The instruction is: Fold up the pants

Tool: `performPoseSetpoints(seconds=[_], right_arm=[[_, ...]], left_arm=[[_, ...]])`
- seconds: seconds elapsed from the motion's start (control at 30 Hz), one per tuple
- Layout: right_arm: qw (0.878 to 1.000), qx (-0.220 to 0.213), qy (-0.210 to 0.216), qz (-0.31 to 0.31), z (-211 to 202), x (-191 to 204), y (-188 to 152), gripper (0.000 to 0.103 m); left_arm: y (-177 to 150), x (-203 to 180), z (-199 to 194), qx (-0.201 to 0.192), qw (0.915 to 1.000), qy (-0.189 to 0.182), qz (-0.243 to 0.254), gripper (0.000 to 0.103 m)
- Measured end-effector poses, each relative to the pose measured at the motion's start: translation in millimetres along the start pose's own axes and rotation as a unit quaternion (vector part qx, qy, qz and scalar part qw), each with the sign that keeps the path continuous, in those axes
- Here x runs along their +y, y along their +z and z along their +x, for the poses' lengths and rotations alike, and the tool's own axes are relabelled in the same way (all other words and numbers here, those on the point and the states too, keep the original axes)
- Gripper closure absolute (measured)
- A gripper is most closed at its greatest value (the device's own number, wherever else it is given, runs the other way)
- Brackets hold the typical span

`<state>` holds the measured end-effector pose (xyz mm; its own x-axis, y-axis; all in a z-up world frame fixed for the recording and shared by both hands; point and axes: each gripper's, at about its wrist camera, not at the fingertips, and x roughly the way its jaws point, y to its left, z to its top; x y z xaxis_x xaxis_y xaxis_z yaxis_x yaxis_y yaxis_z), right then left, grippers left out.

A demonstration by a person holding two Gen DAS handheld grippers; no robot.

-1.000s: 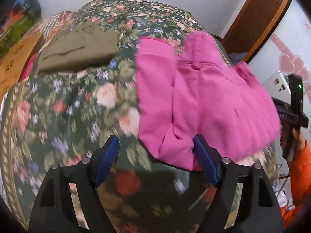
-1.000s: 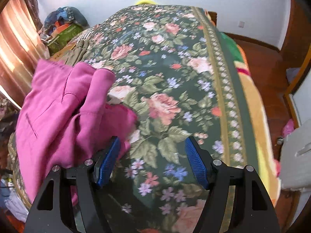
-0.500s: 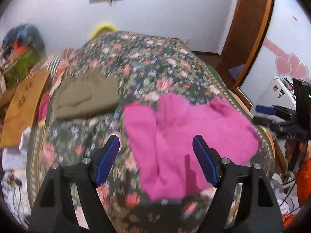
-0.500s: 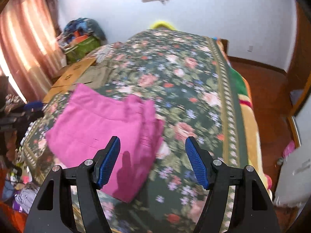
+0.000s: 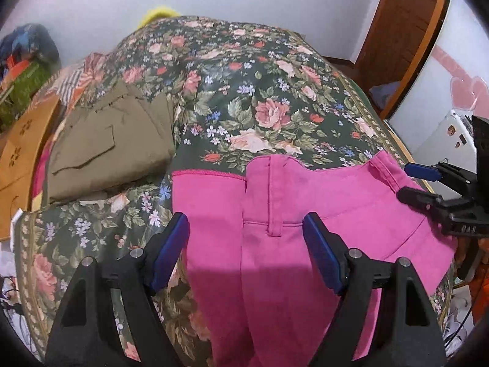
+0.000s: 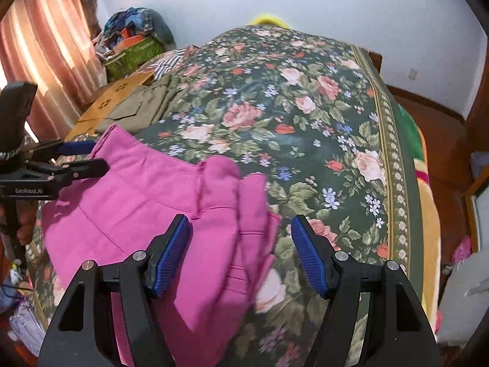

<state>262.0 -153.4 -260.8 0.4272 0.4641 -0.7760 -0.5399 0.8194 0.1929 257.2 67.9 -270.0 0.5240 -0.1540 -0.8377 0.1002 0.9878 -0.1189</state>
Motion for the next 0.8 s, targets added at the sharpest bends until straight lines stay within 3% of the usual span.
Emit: performPoseSetpoints(seconds=[0.23, 0.43, 0.63, 0.73, 0.8], right_arm=[[0.999, 0.017, 0.007, 0.027, 15, -18, -3, 0.037], [1.000, 0.011, -0.015, 0.015, -12, -15, 2, 0.036], [1.000, 0.004, 0.005, 0.022, -40, -8, 6, 0.030], [0.999, 0.002, 0.020, 0.027, -46, 1, 3, 0.026], [0.999, 0.005, 0.035, 0.031, -46, 8, -2, 0.026]], left_arm=[[2, 17, 11, 0.019, 0.9982, -0.041, -0.038, 0.023], [3, 23, -26, -0.006, 0.9993, -0.024, -0.027, 0.023], [-11, 36, -50, -0.004, 0.9977, -0.046, -0.050, 0.014], [-23, 40, -50, 0.009, 0.9957, -0.065, -0.065, 0.014], [-33, 41, -45, 0.019, 0.9961, -0.059, -0.063, 0.014]])
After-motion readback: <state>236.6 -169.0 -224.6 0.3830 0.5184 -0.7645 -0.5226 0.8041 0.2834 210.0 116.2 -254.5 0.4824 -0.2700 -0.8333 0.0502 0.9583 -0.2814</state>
